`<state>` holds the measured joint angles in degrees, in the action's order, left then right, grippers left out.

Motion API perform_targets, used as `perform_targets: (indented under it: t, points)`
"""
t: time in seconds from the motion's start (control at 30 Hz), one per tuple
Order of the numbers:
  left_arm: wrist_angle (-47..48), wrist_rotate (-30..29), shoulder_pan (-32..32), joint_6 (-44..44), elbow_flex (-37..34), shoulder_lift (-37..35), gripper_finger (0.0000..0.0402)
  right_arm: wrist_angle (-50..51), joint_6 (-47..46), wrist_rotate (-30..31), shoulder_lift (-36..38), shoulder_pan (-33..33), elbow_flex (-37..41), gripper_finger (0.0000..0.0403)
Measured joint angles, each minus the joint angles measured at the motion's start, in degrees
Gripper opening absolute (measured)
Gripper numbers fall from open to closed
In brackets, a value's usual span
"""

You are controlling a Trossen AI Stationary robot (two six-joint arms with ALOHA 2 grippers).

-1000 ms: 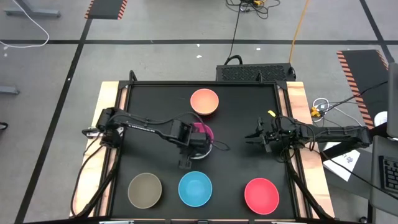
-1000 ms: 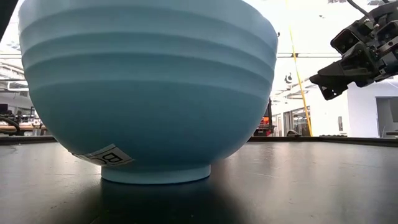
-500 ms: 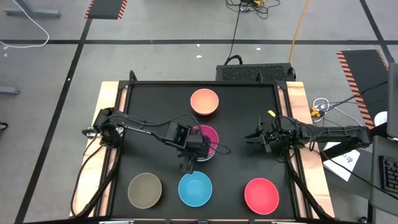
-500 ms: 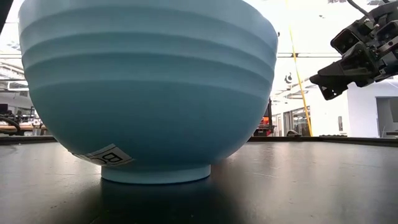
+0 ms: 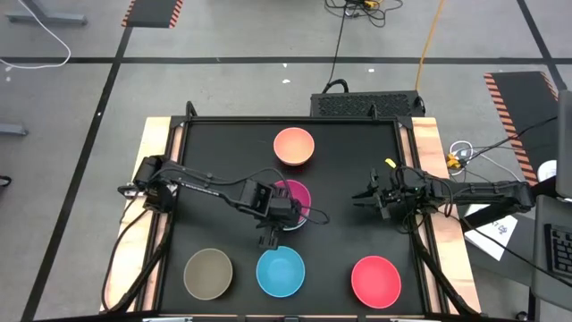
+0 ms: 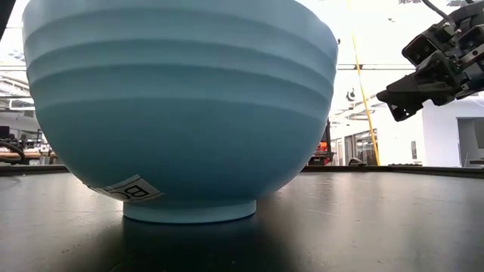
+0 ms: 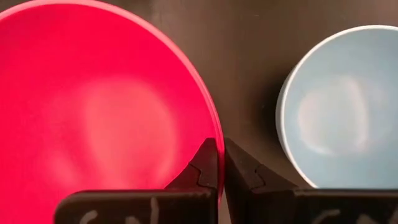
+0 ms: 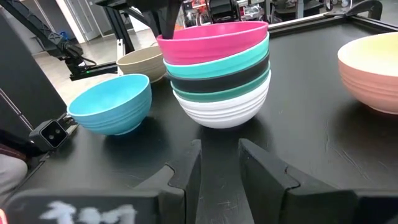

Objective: Nest bowls inside each other
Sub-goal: Stack the pink bowl on the light blue bowl

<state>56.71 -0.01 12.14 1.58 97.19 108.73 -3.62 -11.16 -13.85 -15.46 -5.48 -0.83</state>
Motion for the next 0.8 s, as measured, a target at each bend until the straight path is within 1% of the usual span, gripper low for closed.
perform_targets:
  t: [0.5,0.8]
  points:
    - [1.0,0.5,0.2,1.0,0.0,0.0,0.0005,0.0,0.0,0.2,0.0,0.0,0.0,0.0100]
    - [1.7,-1.5,0.8,1.6,0.0,0.0,0.0005,0.0,0.3,0.2,0.0,0.0,0.0,0.0100]
